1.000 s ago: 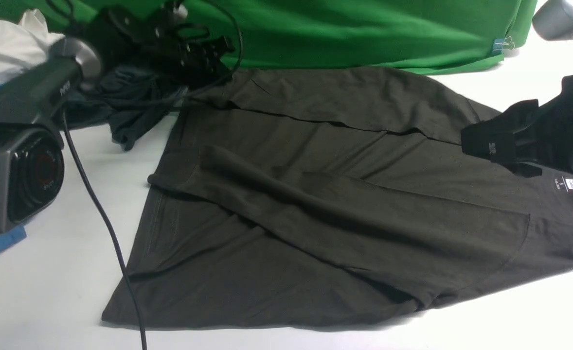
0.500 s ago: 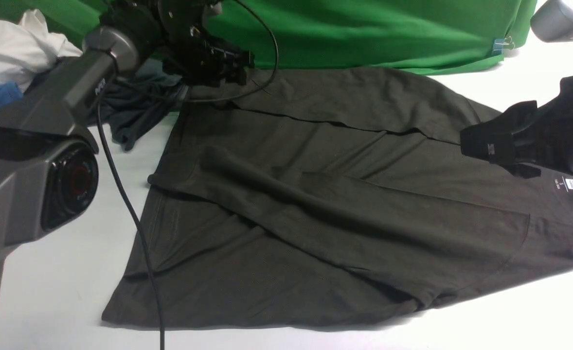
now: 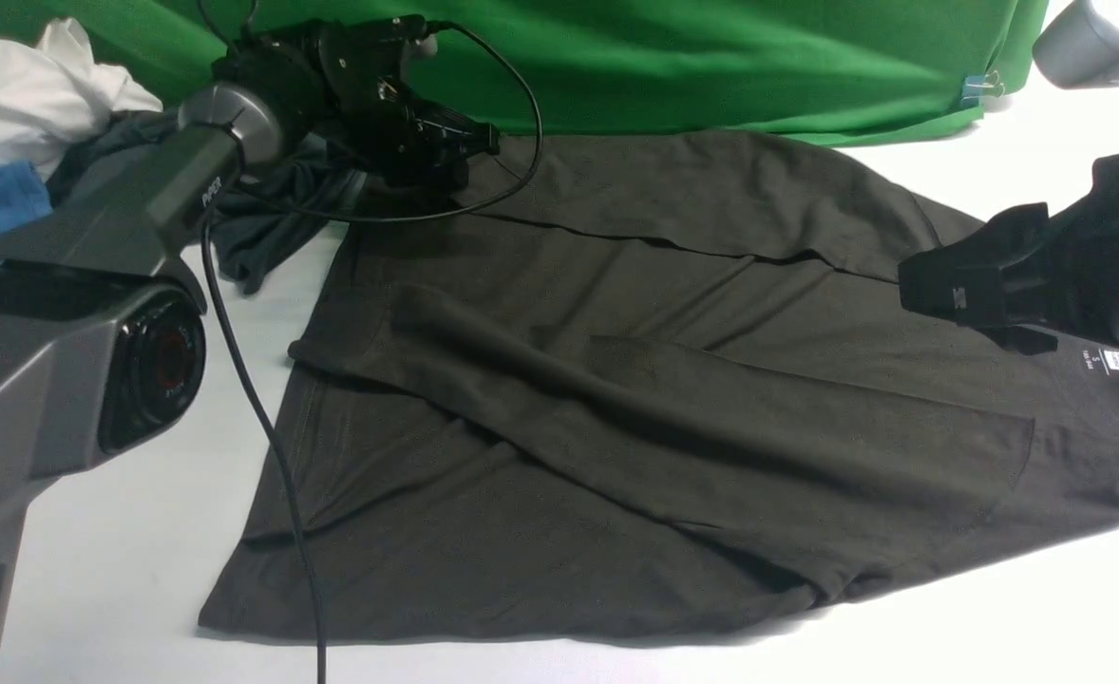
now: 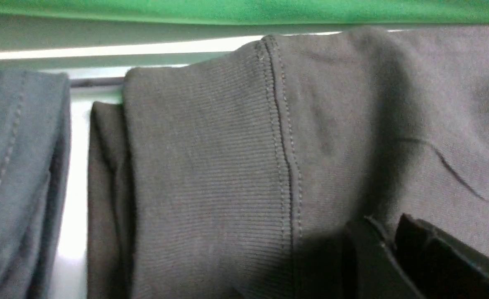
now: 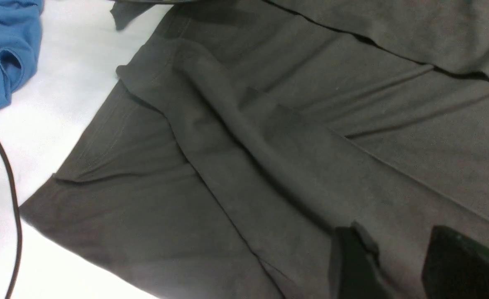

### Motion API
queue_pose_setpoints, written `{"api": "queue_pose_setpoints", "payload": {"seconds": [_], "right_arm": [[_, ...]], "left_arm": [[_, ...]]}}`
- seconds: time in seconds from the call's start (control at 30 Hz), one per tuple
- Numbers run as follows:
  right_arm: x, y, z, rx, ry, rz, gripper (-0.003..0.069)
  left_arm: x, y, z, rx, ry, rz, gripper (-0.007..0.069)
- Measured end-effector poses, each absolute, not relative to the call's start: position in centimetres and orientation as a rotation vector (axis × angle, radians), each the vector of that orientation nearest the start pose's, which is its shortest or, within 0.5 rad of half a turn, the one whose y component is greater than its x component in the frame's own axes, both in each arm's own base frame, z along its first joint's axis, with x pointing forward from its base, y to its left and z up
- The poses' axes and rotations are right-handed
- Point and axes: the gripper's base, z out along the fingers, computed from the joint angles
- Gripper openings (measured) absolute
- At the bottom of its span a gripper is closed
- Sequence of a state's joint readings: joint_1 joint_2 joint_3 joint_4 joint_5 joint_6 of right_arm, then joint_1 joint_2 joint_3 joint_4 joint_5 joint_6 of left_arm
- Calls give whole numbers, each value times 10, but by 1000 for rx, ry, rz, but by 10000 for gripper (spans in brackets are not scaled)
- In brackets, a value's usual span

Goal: Fold a long-sleeved shirt on a white desktop.
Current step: 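Grab the top left corner of the dark shirt with the left gripper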

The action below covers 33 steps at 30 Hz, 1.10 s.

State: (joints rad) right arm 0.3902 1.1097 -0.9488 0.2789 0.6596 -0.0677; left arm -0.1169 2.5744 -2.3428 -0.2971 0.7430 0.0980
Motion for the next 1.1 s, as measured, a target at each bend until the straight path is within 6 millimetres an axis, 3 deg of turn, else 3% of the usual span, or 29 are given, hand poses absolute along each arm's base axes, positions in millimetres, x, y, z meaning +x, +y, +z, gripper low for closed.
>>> {"api": "queue_pose_setpoints", "payload": {"seconds": [0.17, 0.43, 0.6, 0.7, 0.8, 0.9, 1.1], "right_arm": [[205, 101, 338, -362, 2292, 474, 240], [205, 101, 338, -362, 2294, 474, 240], [205, 101, 337, -363, 2294, 474, 240], [205, 101, 337, -363, 2294, 474, 240], [206, 101, 338, -360, 2286, 474, 240], [206, 101, 338, -358, 2280, 474, 240], [206, 101, 339, -356, 2277, 474, 240]], "left_arm": [[561, -83, 160, 86, 2450, -367, 40], [559, -83, 159, 135, 2479, -366, 44], [555, -67, 173, 90, 2516, -128, 139], [555, -58, 182, 60, 2503, -41, 245], [556, -53, 184, 34, 2497, -40, 354], [557, -48, 180, 3, 2500, -79, 413], [563, -39, 168, -29, 2474, -211, 440]]}}
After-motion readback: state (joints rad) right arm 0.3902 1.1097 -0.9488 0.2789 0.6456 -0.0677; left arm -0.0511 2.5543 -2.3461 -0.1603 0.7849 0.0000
